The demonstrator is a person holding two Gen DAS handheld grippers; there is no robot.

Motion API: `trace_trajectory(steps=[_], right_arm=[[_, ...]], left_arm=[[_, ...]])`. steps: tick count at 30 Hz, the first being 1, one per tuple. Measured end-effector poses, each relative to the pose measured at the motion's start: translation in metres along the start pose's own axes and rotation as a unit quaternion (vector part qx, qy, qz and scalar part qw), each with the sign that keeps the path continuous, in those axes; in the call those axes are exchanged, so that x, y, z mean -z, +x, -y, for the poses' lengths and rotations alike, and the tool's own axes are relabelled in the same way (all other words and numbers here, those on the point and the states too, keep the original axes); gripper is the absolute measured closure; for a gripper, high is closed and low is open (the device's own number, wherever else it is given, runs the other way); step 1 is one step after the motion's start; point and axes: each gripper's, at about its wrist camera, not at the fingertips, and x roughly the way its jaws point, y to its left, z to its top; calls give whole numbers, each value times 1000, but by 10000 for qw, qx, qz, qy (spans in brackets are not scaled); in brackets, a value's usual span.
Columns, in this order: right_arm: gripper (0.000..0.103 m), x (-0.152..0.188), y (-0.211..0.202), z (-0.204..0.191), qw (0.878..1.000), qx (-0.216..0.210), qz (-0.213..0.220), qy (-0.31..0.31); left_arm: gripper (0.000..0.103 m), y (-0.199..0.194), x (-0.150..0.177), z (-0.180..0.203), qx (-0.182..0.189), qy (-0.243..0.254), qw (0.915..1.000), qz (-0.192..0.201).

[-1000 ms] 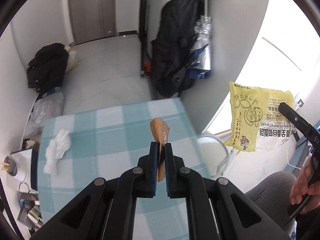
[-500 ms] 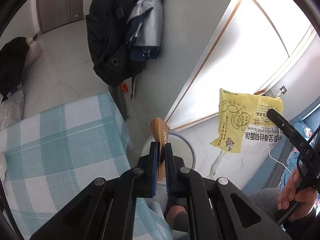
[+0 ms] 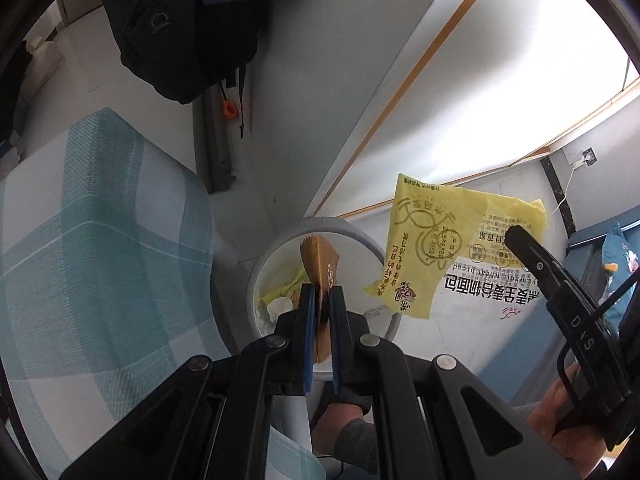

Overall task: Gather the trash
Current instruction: 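Carry the brown pouch and yellow bag over the white bin with both grippers, then open both grippers over the bin to drop pouch and bag, then bring both open grippers back from the bin to the table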

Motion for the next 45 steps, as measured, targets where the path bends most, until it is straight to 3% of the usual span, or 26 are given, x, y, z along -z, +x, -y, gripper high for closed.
trace_trajectory(steps=[9, 13, 17, 19, 22, 27, 32, 36, 45], right_arm=[[100, 15, 62, 22, 9951, 308, -887, 302], [99, 21, 79, 23, 9906, 175, -1144, 728], [95, 25, 85, 17, 9877, 328, -1310, 787], [83, 27, 91, 21, 9849, 324, -1438, 906], [82, 27, 94, 26, 9818, 171, -1520, 1127], [73, 21, 88, 28, 9828, 246, -1402, 1178], [70, 17, 78, 40, 9807, 226, -1220, 1509], [69, 19, 80, 41, 9779, 154, -1289, 1640], [67, 8, 34, 50, 9815, 284, -815, 1706]], left_arm=[[100, 46, -4, -1, 29, -325, 9978, -579], [99, 60, -3, -3, 71, -425, 9956, -838], [99, 68, -3, -2, 38, -490, 9942, -956], [95, 73, -8, -7, 31, -518, 9932, -1040], [85, 80, -8, -12, 134, -718, 9902, -1192], [85, 85, -5, -14, 20, -765, 9874, -1385], [83, 81, -6, -15, -29, -733, 9880, -1362], [71, 72, -4, -8, -147, -571, 9906, -1236], [69, 9, -1, 17, -457, -66, 9985, -284]])
